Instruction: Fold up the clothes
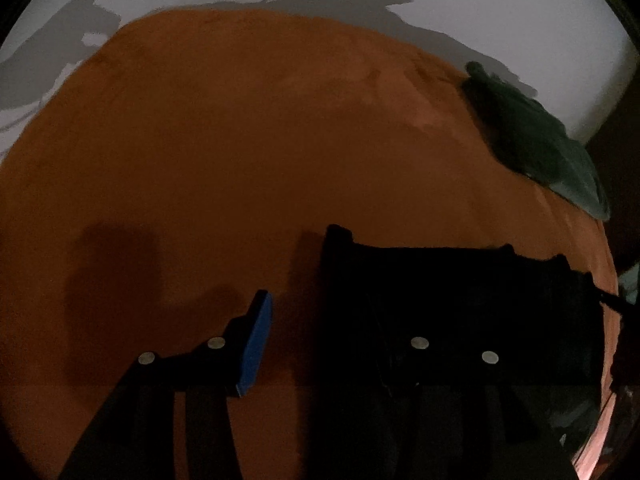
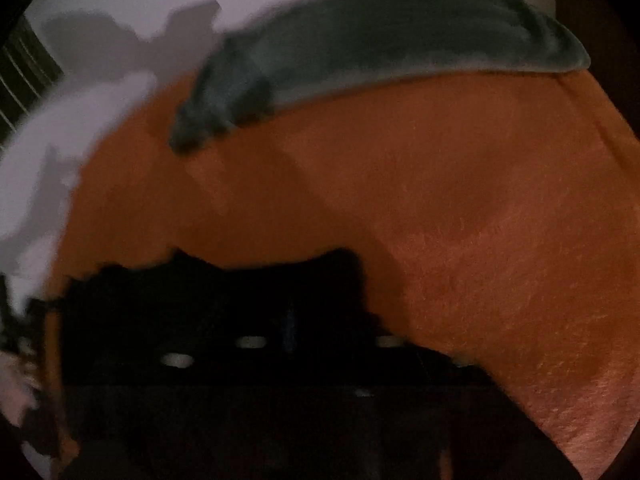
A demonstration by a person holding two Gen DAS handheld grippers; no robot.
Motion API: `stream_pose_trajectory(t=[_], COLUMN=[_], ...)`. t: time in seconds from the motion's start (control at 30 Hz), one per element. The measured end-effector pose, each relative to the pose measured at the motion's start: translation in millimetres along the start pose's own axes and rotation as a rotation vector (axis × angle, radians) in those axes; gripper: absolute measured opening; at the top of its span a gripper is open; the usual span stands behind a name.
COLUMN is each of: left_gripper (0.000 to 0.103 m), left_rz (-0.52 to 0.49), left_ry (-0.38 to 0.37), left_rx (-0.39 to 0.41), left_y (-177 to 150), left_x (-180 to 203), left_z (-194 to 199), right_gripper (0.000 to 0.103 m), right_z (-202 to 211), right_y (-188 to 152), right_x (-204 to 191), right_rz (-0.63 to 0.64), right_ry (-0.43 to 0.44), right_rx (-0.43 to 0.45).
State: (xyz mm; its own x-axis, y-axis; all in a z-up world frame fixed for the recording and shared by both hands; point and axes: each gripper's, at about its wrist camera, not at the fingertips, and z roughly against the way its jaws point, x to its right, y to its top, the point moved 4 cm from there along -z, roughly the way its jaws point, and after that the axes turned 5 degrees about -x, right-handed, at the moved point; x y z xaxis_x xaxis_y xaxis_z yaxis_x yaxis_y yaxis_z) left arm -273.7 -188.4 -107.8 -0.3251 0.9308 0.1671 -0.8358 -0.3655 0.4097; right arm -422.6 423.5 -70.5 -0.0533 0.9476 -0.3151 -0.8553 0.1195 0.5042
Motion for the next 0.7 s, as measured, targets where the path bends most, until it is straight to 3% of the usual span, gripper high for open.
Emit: stream_pose_trajectory(t=[0.13,0.3,0.6,0.7], left_gripper=[0.044,0.004,0.001,0.001], left_rz=[0.008,-0.038,-0.085,-0.077], left_ry=[-0.041,-0.025,0.017,0.056], left_rx=[-0.003,0.015,0.080,0.090], left_y=[5,13,35,43], left_x=[7,26,56,58], left_z=[-10,-19,-23,-20], right_gripper=[0.002,0.002,0.001,0.001], right_z=[7,16,36,20], right_y=[0,-1,2,3], right_x=[1,3,16,19], right_rz=[-0.027,-0.053,-0.021,-0.032], right_ry=[-0.004,-0.018,-0.137,-0.167], right_rx=[0.041,0.086,0.104,0.035])
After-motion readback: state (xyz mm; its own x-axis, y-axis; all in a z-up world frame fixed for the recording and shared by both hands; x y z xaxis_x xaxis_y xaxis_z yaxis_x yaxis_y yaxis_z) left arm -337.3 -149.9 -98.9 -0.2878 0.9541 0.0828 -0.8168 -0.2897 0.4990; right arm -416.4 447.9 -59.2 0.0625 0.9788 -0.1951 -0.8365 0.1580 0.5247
